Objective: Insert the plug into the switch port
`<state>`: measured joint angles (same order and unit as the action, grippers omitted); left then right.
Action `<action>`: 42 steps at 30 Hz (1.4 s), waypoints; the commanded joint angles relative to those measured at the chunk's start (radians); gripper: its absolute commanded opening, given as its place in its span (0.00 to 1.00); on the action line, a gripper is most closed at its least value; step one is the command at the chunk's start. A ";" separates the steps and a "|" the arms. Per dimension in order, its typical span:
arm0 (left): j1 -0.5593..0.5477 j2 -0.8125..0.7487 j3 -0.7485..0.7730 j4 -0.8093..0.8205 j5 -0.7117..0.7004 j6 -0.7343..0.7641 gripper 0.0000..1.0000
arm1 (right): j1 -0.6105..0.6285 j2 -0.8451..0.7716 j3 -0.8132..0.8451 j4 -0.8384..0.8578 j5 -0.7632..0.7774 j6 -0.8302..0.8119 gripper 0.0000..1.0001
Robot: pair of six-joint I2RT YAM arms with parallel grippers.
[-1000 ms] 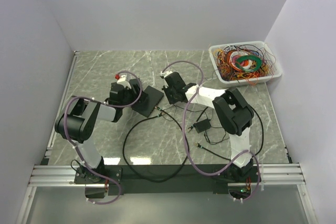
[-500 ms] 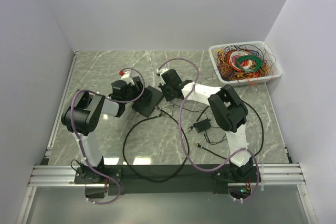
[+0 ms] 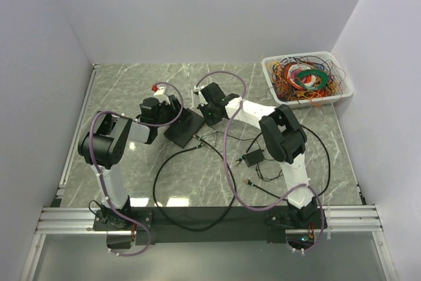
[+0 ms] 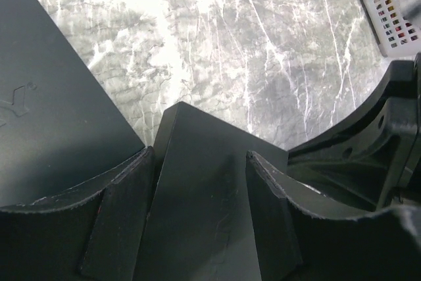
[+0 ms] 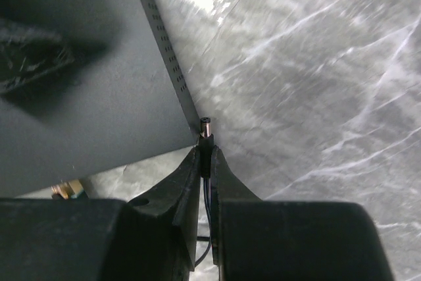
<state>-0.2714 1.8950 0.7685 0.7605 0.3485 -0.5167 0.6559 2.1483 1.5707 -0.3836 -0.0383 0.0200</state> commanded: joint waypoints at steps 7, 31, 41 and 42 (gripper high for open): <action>-0.002 0.012 0.046 0.017 0.023 0.015 0.62 | 0.005 -0.042 -0.017 -0.092 -0.012 -0.005 0.00; -0.002 0.070 0.061 0.014 0.035 0.026 0.61 | 0.014 -0.053 -0.002 -0.074 -0.091 0.006 0.00; -0.002 0.079 0.066 0.013 0.037 0.026 0.61 | 0.013 -0.005 0.055 -0.100 -0.064 0.000 0.00; -0.002 0.079 0.064 0.013 0.035 0.024 0.61 | 0.011 0.001 0.052 -0.101 -0.063 0.001 0.00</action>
<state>-0.2714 1.9587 0.8143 0.7616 0.3687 -0.5091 0.6643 2.1342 1.5860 -0.4759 -0.1162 0.0273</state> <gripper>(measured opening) 0.612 0.120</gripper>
